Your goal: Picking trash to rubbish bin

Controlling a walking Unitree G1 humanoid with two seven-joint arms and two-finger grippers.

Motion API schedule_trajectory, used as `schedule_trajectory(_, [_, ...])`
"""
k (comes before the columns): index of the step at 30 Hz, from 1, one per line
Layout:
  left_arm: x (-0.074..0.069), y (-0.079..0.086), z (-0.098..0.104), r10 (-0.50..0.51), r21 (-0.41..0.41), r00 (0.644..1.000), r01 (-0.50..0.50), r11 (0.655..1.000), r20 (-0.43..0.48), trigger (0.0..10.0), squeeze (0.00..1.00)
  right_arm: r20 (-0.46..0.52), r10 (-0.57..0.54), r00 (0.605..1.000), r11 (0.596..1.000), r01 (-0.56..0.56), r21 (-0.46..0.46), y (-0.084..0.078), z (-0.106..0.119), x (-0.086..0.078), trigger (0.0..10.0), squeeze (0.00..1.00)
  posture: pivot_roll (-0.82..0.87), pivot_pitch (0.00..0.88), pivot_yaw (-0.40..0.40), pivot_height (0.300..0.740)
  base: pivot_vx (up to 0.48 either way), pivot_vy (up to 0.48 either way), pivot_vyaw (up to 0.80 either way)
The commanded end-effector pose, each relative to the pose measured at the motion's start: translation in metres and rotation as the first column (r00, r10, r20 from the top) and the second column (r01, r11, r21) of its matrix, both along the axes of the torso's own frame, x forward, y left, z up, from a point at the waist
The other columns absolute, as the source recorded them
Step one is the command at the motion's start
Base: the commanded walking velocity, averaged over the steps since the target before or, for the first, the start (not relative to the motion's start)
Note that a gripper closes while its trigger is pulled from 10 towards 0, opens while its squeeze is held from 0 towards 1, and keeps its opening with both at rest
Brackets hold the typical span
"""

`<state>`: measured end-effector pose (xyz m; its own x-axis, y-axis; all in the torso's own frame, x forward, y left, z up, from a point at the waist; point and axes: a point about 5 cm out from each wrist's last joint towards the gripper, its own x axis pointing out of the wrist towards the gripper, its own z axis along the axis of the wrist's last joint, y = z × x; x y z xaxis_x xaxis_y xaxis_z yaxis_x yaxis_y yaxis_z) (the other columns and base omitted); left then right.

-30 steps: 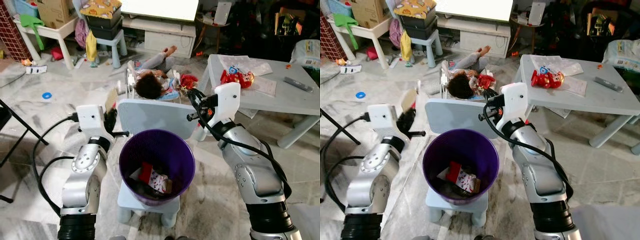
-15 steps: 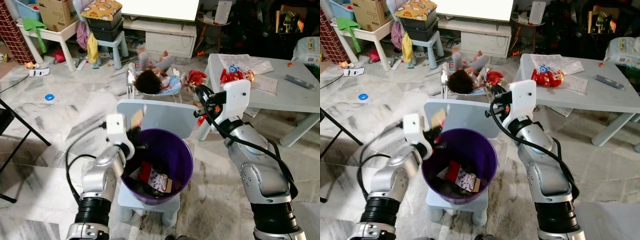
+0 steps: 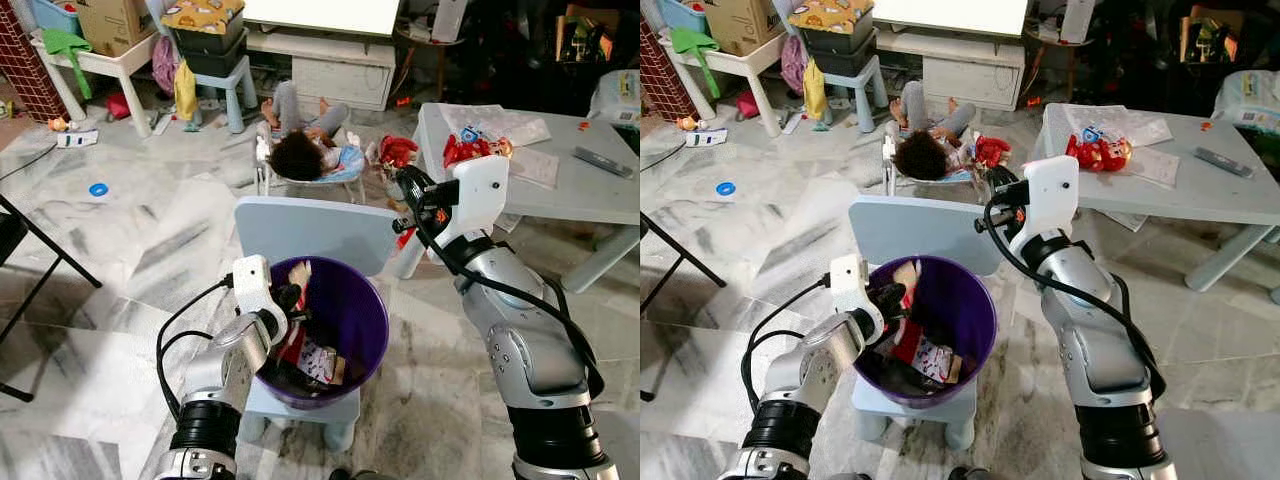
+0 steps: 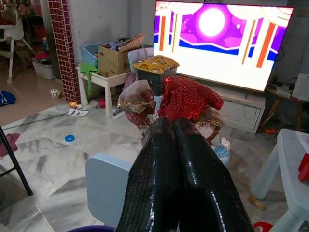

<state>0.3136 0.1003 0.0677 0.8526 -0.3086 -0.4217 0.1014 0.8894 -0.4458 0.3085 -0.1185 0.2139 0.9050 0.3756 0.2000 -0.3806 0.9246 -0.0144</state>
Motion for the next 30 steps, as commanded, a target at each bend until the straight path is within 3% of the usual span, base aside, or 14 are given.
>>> schedule_trajectory(1, [-0.002,0.003,0.001,0.016,0.0,1.0,-0.016,1.0,-0.002,10.0,1.0,0.003,-0.012,1.0,1.0,0.012,0.001,-0.002,0.0,-0.002,0.0,0.0,0.02,0.128,-0.091,0.74,0.0,0.0,0.0])
schedule_trajectory(5, [-0.006,0.01,0.004,0.038,0.053,0.999,-0.04,0.998,0.037,10.0,1.0,-0.001,-0.008,1.0,1.0,0.008,0.005,0.0,-0.001,-0.001,0.0,0.0,0.02,0.127,-0.088,0.74,0.0,0.0,0.0])
schedule_trajectory(6, [-0.009,0.013,0.012,0.031,0.111,0.994,-0.042,0.993,0.103,10.0,1.0,-0.006,-0.01,1.0,1.0,0.01,0.01,0.0,-0.002,-0.001,0.0,0.0,0.02,0.127,-0.088,0.74,0.0,0.0,0.0])
schedule_trajectory(9, [-0.017,0.017,0.023,0.026,0.152,0.985,-0.053,0.987,0.172,10.0,1.0,-0.029,-0.011,1.0,1.0,0.011,0.026,0.001,-0.008,0.002,0.0,0.0,0.07,0.125,-0.076,0.74,0.0,0.0,0.0])
schedule_trajectory(13, [-0.048,0.023,0.03,-0.06,0.225,0.974,0.01,0.974,0.217,10.0,1.0,-0.079,-0.001,0.997,0.999,0.005,0.049,0.009,-0.023,0.008,0.0,0.0,0.1,0.122,-0.069,0.74,0.0,0.0,0.0])
schedule_trajectory(15, [-0.069,0.034,0.032,-0.06,0.253,0.973,0.002,0.967,0.221,10.0,1.0,-0.103,0.006,0.995,0.999,-0.001,0.054,0.014,-0.033,0.012,0.0,0.0,0.11,0.12,-0.067,0.74,0.0,0.0,0.0])
schedule_trajectory(19, [-0.093,0.049,0.036,-0.007,0.296,0.974,-0.062,0.953,0.226,10.0,1.0,-0.171,0.038,0.985,0.998,-0.029,0.055,0.023,-0.053,0.018,0.0,0.0,0.17,0.115,-0.076,0.74,0.0,0.0,0.0])
schedule_trajectory(23, [-0.101,0.052,0.037,-0.01,0.315,0.976,-0.06,0.947,0.215,10.0,1.0,-0.212,0.074,0.975,0.996,-0.063,0.059,0.029,-0.063,0.019,0.0,0.0,0.18,0.114,-0.079,0.74,0.0,0.0,0.0])
schedule_trajectory(24, [-0.108,0.053,0.038,0.004,0.31,0.98,-0.066,0.949,0.196,10.0,1.0,-0.276,0.147,0.95,0.989,-0.142,0.039,0.036,-0.078,0.016,0.0,0.0,0.19,0.113,-0.082,0.74,0.0,0.0,0.0])
schedule_trajectory(26, [-0.111,0.052,0.04,0.004,0.308,0.98,-0.066,0.949,0.197,10.0,1.0,-0.315,0.181,0.932,0.982,-0.187,0.013,0.038,-0.087,0.012,0.0,0.0,0.19,0.113,-0.082,0.74,0.0,0.0,0.0])
schedule_trajectory(30, [-0.115,0.05,0.045,0.005,0.302,0.981,-0.065,0.951,0.196,10.0,1.0,-0.329,0.182,0.926,0.981,-0.192,0.003,0.037,-0.094,0.011,0.0,0.0,0.2,0.115,-0.073,0.74,0.0,0.0,0.0])
